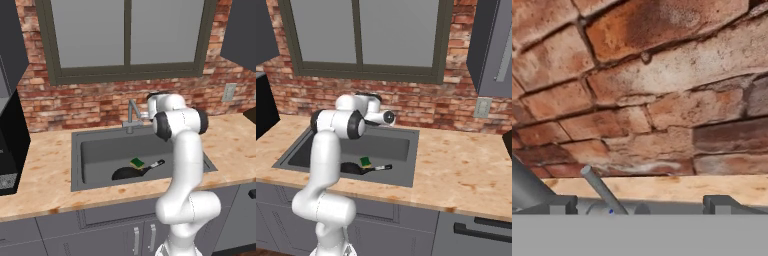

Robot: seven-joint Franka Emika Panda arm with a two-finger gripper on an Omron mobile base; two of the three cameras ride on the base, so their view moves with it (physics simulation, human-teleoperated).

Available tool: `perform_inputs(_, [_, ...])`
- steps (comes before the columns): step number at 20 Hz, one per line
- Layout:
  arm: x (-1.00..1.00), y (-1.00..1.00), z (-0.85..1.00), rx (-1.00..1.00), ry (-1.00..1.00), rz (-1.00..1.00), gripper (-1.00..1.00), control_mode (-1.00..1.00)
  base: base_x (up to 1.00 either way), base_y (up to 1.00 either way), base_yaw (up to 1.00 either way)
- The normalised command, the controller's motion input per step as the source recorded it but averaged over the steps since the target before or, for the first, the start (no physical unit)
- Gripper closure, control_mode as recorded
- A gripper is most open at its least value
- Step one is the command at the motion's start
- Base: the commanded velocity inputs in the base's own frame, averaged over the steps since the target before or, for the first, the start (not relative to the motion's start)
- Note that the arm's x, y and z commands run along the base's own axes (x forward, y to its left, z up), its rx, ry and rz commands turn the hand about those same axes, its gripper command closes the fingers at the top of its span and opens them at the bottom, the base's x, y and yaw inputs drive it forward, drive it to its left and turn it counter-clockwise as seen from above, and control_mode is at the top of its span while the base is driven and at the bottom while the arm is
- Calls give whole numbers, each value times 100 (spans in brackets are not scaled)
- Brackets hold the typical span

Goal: Pick the pan and sponge and place them into the sink. Then turn on the water.

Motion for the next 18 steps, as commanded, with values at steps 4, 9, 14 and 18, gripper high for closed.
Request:
perform_inputs(4, [16,8,-23,0,0,0,-100,-100,0,0,0])
perform_inputs(9, [14,10,-18,0,0,0,-100,-100,0,0,0])
perform_inputs(14, [16,13,-24,0,0,0,-100,-100,0,0,0])
perform_inputs(18, [18,8,-23,-3,0,0,-100,-100,0,0,0])
